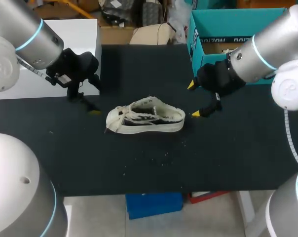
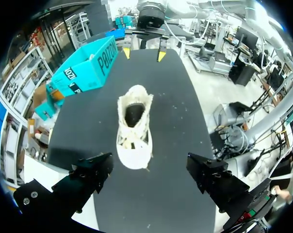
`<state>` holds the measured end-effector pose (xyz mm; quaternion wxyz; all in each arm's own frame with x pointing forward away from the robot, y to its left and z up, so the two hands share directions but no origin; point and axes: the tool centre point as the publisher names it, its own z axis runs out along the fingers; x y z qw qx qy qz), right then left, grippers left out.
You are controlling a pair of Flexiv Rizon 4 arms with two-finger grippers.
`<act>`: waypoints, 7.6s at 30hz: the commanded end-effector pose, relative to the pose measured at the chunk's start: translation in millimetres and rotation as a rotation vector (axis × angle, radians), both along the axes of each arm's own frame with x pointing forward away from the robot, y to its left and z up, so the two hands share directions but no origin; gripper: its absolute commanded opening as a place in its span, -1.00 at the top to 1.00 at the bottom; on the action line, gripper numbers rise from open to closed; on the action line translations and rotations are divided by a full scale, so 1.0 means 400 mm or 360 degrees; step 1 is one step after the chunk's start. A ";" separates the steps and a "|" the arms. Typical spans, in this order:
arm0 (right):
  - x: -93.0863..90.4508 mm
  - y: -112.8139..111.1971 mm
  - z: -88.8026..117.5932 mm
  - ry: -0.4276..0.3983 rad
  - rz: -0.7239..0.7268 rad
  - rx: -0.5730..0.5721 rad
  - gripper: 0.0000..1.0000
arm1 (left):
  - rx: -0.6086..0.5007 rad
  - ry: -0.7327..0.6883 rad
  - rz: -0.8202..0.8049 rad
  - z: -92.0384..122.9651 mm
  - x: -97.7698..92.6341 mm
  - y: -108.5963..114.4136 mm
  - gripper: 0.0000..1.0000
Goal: Take the shoe out of the shoebox, open the shoe tongue, remove and reinsert the insole, then place the shoe into the shoebox
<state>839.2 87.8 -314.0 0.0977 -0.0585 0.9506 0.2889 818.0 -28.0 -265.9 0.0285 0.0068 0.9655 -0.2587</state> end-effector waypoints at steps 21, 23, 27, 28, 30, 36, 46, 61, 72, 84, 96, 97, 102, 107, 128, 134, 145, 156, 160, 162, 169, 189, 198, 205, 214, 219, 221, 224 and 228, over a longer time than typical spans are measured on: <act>0.070 0.082 -0.217 0.0205 -0.0090 0.0271 -1.00 | -0.0006 -0.0006 -0.0002 -0.004 -0.001 0.001 -1.00; 0.073 0.084 -0.228 0.0220 -0.0105 0.0287 -1.00 | -0.0006 -0.0006 -0.0002 -0.004 -0.001 0.001 -1.00; 0.073 0.096 -0.247 0.0252 -0.0120 0.0316 -1.00 | -0.0006 -0.0006 -0.0002 -0.004 -0.001 0.001 -1.00; 0.073 0.098 -0.251 0.0256 -0.0123 0.0322 -1.00 | -0.0006 -0.0006 -0.0002 -0.004 -0.001 0.001 -1.00; 0.073 0.101 -0.260 0.0264 -0.0129 0.0337 -1.00 | -0.0006 -0.0006 -0.0002 -0.004 -0.001 0.001 -1.00; 0.072 0.118 -0.278 0.0288 -0.0146 0.0373 -1.00 | -0.0006 -0.0006 -0.0002 -0.004 -0.001 0.001 -1.00; 0.068 0.137 -0.308 0.0319 -0.0175 0.0439 -1.00 | -0.0006 -0.0006 -0.0002 -0.004 -0.001 0.001 -1.00; 0.080 0.154 -0.318 0.0336 -0.0148 0.0493 -1.00 | -0.0006 -0.0006 -0.0002 -0.004 -0.001 0.001 -1.00; 0.083 0.157 -0.315 0.0350 -0.0139 0.0493 1.00 | -0.0006 -0.0006 -0.0002 -0.004 -0.001 0.001 -1.00; 0.083 0.157 -0.315 0.0350 -0.0139 0.0493 1.00 | 0.0643 0.0077 0.0458 0.012 0.019 0.024 -1.00; 0.083 0.157 -0.315 0.0350 -0.0139 0.0493 1.00 | 0.0686 0.0048 0.0497 0.006 0.046 -0.013 -1.00; 0.083 0.157 -0.315 0.0350 -0.0139 0.0493 1.00 | 0.0686 0.0048 0.0497 0.006 0.046 -0.013 -1.00; 0.083 0.157 -0.315 0.0350 -0.0139 0.0493 1.00 | 0.0686 0.0048 0.0497 0.006 0.046 -0.013 -1.00; 0.083 0.157 -0.315 0.0350 -0.0139 0.0493 1.00 | 0.0760 0.0019 0.0672 0.012 0.042 -0.037 -1.00; 0.083 0.157 -0.315 0.0350 -0.0139 0.0493 1.00 | 0.0709 0.0585 0.1899 -0.049 0.064 -0.077 -1.00; 0.083 0.157 -0.315 0.0350 -0.0139 0.0493 1.00 | 0.0721 0.0561 0.2072 -0.060 0.060 -0.082 -1.00; 0.083 0.157 -0.315 0.0350 -0.0139 0.0493 1.00 | 0.0705 0.0543 0.2327 -0.103 0.066 -0.225 -1.00; 0.083 0.157 -0.315 0.0350 -0.0139 0.0493 1.00 | 0.0792 0.0450 0.2280 -0.153 0.095 -0.329 -1.00; 0.083 0.157 -0.315 0.0350 -0.0139 0.0493 1.00 | 0.0869 0.0420 0.2268 -0.178 0.098 -0.359 -1.00; 0.083 0.157 -0.315 0.0350 -0.0139 0.0493 1.00 | 0.0906 0.0427 0.2258 -0.197 0.098 -0.373 -1.00; 0.083 0.157 -0.315 0.0350 -0.0139 0.0493 1.00 | 0.1086 0.0377 0.2272 -0.250 0.098 -0.403 -1.00; 0.083 0.157 -0.315 0.0350 -0.0139 0.0493 1.00 | 0.1275 0.0269 0.2334 -0.275 0.105 -0.343 1.00; 0.083 0.157 -0.315 0.0350 -0.0139 0.0493 1.00 | 0.1204 0.0262 0.2320 -0.246 0.092 -0.333 1.00; 0.083 0.157 -0.315 0.0350 -0.0139 0.0493 1.00 | 0.1101 0.0277 0.2347 -0.209 0.095 -0.313 1.00; 0.083 0.157 -0.315 0.0350 -0.0139 0.0493 1.00 | 0.1006 0.0275 0.2425 -0.177 0.097 -0.227 1.00; 0.083 0.157 -0.315 0.0350 -0.0139 0.0493 1.00 | 0.0984 0.0272 0.2479 -0.178 0.093 -0.172 1.00; 0.083 0.157 -0.315 0.0350 -0.0139 0.0493 1.00 | 0.0973 0.0273 0.2498 -0.180 0.092 -0.156 1.00; 0.083 0.157 -0.315 0.0350 -0.0139 0.0493 1.00 | 0.0962 0.0270 0.2521 -0.185 0.092 -0.132 1.00; 0.083 0.157 -0.315 0.0350 -0.0139 0.0493 1.00 | 0.0953 0.0264 0.2534 -0.195 0.091 -0.107 0.80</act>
